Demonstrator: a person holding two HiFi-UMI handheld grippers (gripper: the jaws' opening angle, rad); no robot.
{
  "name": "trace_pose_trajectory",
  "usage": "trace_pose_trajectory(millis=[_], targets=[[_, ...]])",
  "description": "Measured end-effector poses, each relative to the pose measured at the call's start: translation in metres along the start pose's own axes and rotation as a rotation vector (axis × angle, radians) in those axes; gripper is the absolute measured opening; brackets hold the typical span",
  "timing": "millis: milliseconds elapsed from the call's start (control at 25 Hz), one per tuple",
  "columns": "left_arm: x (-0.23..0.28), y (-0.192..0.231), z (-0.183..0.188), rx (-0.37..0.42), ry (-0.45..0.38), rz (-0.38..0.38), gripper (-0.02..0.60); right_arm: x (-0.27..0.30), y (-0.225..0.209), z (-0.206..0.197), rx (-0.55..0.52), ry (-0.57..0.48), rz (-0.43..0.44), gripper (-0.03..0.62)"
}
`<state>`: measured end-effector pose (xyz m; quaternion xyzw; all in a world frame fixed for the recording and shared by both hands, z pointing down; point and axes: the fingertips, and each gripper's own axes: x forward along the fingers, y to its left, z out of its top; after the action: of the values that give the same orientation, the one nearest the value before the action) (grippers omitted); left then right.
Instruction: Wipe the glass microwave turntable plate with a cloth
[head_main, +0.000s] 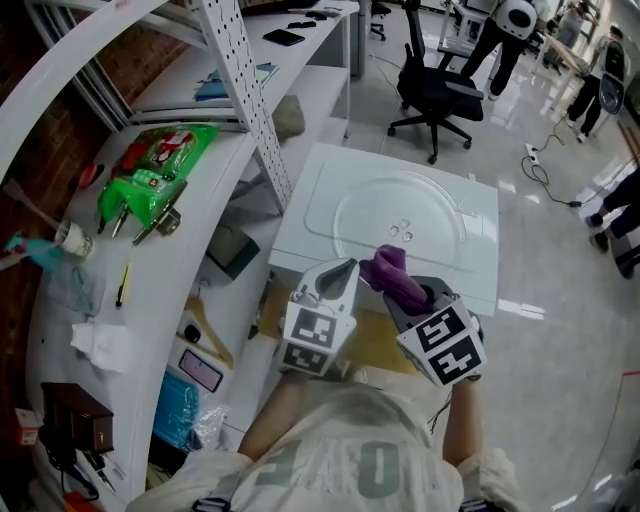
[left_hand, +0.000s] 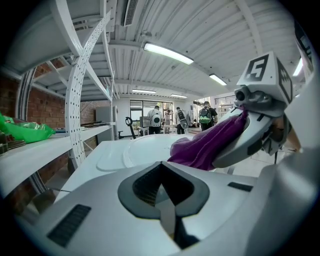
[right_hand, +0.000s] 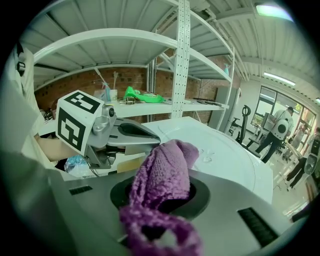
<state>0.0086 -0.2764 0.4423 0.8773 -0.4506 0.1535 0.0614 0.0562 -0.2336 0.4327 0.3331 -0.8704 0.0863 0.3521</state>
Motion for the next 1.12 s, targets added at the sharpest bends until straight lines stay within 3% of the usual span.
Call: trace_pose_trajectory(millis=[400, 720, 1120], targets=[[0.001, -0.003, 0.000, 0.002, 0.000, -0.007, 0.002, -0.009, -0.012, 0.006, 0.015, -0.031, -0.028, 0.055], [0.001, -0.004, 0.000, 0.004, 0.001, -0.010, 0.003, -0.031, -0.076, 0.044, -0.001, -0.117, -0.169, 0.055], [0.000, -0.006, 0.001, 0.004, 0.003, -0.017, 0.003, 0.004, -0.180, 0.038, 0.079, -0.077, -0.350, 0.055]])
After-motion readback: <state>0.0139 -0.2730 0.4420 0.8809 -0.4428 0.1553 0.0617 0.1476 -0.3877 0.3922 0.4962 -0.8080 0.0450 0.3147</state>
